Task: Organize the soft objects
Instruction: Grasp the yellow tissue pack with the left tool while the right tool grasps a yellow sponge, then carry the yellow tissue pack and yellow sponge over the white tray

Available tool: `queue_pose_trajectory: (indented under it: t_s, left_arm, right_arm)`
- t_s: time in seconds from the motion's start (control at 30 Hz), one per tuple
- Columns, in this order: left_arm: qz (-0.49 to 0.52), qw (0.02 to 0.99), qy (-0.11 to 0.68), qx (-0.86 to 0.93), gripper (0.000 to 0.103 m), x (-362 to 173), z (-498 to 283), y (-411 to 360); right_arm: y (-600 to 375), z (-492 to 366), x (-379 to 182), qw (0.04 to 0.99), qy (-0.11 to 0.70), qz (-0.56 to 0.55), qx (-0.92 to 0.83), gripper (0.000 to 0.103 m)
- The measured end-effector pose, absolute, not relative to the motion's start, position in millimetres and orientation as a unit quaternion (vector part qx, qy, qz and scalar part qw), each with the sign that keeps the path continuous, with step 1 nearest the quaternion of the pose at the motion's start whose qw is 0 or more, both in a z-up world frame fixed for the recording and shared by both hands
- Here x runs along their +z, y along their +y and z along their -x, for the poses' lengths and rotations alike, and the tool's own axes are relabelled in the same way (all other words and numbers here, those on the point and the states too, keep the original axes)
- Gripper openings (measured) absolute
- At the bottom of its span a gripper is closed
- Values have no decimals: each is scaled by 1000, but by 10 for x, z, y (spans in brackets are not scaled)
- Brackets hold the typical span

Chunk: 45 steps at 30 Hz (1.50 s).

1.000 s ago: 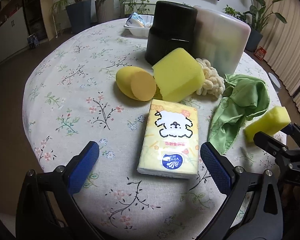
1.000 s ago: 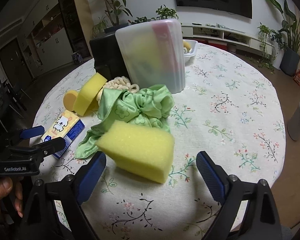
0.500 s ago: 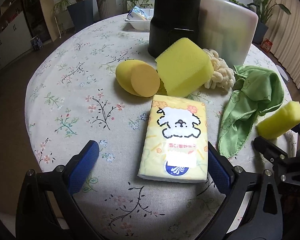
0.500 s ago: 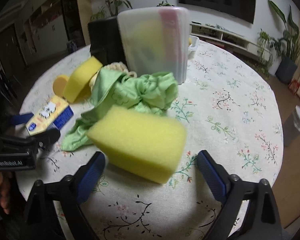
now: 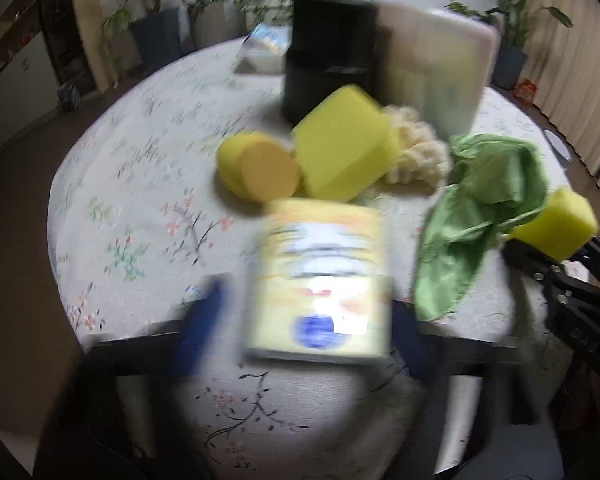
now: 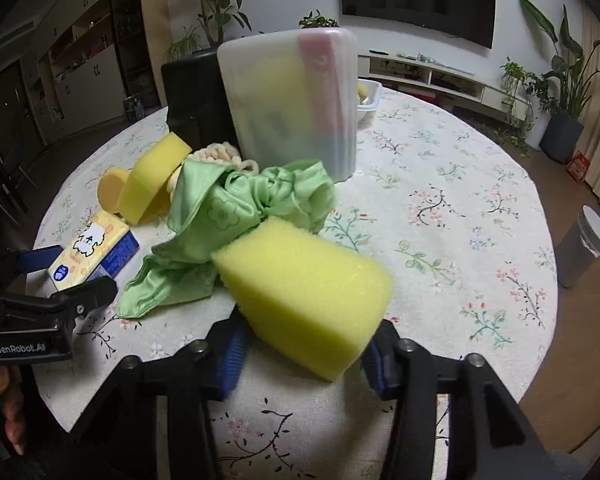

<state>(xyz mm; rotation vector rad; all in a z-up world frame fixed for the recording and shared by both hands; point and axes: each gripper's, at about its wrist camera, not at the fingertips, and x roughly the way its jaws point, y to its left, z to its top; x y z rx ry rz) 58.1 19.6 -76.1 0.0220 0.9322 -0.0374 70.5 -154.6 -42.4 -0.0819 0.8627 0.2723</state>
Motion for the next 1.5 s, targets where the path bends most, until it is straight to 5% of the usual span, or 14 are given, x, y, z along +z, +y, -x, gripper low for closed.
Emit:
queue_pose_trajectory:
  t_s: [0.57, 0.93, 1.5]
  left_arm:
    - [24, 892, 448, -48, 49, -683, -403, 228]
    - [4, 912, 404, -75, 49, 182, -316, 405]
    - [-23, 918, 388, -79, 50, 918, -1678, 911]
  right_arm:
    - [-1520, -559, -347, 891, 420, 45, 167, 36]
    - [-1885, -530, 422, 882, 422, 30, 208, 36]
    - [-2189, -1824, 1324, 895, 386, 71, 212, 37]
